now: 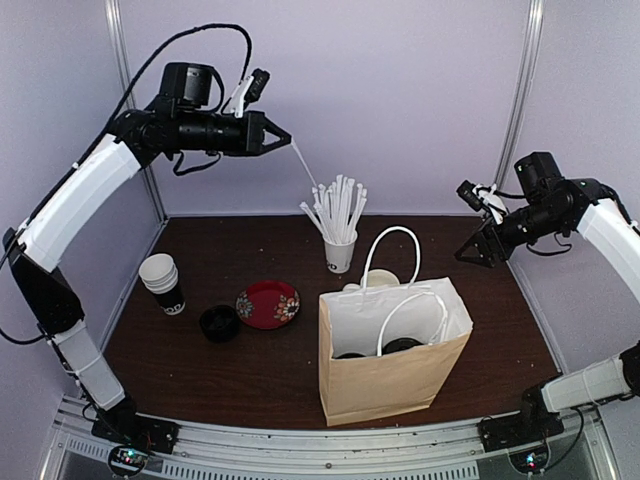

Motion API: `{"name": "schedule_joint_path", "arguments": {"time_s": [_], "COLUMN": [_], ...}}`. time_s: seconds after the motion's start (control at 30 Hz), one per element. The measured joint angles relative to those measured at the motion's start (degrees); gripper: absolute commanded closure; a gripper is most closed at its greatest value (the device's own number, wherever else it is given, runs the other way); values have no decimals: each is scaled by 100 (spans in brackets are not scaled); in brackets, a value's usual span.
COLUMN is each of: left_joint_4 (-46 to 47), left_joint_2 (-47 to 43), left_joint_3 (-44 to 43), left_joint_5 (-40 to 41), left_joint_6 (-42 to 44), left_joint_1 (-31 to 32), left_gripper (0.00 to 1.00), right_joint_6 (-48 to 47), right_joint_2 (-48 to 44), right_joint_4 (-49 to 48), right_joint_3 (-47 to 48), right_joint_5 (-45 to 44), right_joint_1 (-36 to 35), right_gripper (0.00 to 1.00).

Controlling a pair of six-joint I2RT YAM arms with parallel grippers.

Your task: Pack the takeout coffee

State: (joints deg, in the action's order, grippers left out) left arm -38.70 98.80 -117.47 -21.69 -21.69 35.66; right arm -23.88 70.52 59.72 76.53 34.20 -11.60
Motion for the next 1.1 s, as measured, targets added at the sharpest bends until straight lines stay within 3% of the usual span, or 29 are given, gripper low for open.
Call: {"name": "schedule_joint_path", "arguments": {"time_s": [0.2, 0.4, 0.63, 0.93, 1.1], "left_joint_4": [-304, -385, -142, 85, 286], "left_joint_2": [-739, -1464, -2264, -2199, -1784], "left_joint_3": [-98, -61, 673, 866, 1071], "left_joint_5": [-166, -962, -1897, -2479, -2542], "left_joint_6": [125, -72, -487, -758, -758], "left_joint_1": [195, 282, 774, 2087, 2514], "left_gripper": [100, 100, 100, 100, 100], "right_joint_6": [-17, -17, -20, -26, -31], "right_joint_2": [0, 11, 175, 251, 210], "right_joint_4": [9, 66, 94, 107, 136], "right_joint_3": [15, 131, 284, 284, 284], "right_joint_5": [-79, -116, -153, -321, -376], "right_joint_1": [0, 0, 0, 0, 0], "right_gripper": [30, 30, 30, 30, 30]}}
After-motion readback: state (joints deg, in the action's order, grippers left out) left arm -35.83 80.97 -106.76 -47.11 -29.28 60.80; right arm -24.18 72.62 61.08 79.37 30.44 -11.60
